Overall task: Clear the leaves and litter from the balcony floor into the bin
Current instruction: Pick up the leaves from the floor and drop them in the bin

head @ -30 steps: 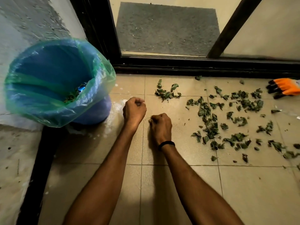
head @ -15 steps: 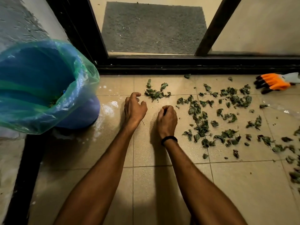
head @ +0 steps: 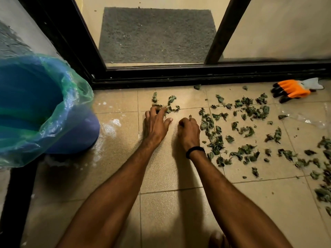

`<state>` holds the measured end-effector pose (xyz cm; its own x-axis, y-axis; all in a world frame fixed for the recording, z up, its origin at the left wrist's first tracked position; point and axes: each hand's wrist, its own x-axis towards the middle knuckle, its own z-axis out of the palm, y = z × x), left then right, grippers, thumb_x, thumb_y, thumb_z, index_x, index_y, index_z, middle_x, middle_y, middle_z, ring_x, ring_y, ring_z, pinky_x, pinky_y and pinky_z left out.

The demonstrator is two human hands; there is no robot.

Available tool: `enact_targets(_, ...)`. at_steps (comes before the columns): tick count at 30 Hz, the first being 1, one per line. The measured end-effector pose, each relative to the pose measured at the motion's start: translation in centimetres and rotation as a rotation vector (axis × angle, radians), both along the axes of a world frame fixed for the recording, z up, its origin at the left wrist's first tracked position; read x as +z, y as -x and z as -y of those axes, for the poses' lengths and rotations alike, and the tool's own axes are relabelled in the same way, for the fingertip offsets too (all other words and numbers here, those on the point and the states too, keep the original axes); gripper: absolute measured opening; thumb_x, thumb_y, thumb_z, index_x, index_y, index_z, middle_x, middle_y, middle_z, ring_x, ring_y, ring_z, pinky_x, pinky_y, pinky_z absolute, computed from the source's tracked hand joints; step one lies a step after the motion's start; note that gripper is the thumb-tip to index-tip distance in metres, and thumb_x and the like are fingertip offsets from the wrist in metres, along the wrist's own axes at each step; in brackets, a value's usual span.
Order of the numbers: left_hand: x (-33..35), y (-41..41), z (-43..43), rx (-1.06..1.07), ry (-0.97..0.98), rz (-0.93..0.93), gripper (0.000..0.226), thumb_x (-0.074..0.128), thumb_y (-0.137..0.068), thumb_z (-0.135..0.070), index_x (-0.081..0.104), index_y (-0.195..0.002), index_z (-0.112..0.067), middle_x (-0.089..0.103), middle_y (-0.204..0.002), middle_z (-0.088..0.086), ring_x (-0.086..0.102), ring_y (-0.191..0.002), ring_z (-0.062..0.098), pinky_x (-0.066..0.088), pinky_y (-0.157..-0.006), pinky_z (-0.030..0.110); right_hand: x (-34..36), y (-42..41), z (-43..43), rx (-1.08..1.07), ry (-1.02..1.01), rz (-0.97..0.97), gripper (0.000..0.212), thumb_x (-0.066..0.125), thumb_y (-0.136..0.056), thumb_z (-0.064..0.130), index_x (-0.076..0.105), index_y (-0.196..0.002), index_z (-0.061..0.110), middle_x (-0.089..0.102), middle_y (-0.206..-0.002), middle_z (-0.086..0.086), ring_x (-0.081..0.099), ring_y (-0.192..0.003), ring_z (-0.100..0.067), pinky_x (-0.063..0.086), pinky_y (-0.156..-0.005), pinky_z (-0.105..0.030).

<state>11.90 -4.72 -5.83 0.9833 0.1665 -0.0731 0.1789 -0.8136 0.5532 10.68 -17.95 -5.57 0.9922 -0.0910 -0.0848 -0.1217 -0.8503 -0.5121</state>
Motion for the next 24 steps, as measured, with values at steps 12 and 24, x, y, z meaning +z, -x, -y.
enact_targets(12,1.1,0.5,-2.6,0.374,0.579,0.056,0.023,0.051,-0.098,-0.002,0.065,-0.108,-0.016,0.066,-0.107,-0.005,0.059,-0.083,-0.001,0.048,-0.061,0.008,0.6,-4.8,-3.8,0.132,-0.106,-0.057,0.026,0.047,-0.101,0.013,0.061,-0.122,0.019,0.046,-0.119,-0.006,0.041,-0.106,-0.020,0.043,-0.081,-0.029)
enact_targets(24,1.6,-3.1,-3.7,0.629,0.735,-0.062,0.031,0.039,-0.091,-0.041,0.054,-0.074,-0.020,0.046,-0.065,0.000,0.039,-0.059,0.016,0.028,-0.057,0.030,1.7,-5.3,-3.8,-0.071,-0.190,-0.025,0.039,0.045,-0.100,0.003,0.051,-0.138,0.010,0.047,-0.126,-0.012,0.043,-0.093,-0.012,0.035,-0.081,-0.017)
